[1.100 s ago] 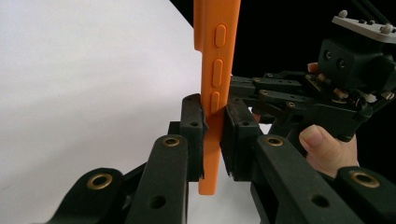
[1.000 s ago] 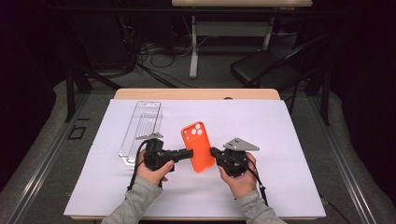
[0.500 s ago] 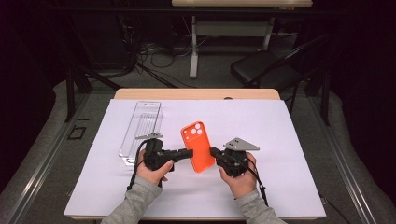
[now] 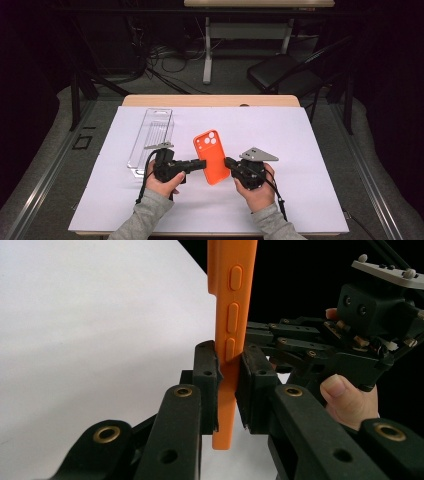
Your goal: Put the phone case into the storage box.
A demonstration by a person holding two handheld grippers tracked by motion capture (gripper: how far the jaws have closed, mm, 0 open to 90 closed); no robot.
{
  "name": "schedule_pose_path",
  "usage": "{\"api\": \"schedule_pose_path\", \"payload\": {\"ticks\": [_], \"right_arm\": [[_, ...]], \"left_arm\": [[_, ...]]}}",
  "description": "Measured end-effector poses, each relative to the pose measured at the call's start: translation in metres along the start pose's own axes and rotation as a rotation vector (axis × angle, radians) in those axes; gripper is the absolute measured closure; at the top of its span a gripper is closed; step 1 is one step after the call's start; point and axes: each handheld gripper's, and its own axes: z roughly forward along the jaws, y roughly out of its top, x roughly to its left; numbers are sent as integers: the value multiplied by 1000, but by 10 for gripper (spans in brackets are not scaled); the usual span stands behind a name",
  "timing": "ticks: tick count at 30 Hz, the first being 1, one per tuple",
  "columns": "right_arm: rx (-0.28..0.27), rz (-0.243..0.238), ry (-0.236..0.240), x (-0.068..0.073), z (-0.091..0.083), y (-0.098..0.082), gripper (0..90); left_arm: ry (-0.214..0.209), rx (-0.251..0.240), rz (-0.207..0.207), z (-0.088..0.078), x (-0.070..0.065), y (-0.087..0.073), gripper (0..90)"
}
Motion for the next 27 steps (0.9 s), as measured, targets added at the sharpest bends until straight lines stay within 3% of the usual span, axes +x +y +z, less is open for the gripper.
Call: {"api": "schedule_pose_path", "payload": {"ticks": [18,27], "right_arm": [[-20,0,29,0,-2,1,750],[-36,-7,70,-2,-3,3,693]], "left_arm": [[10,-2,-1,-2,3,1,803],[29,-5,17,-7,6,3,803]]}}
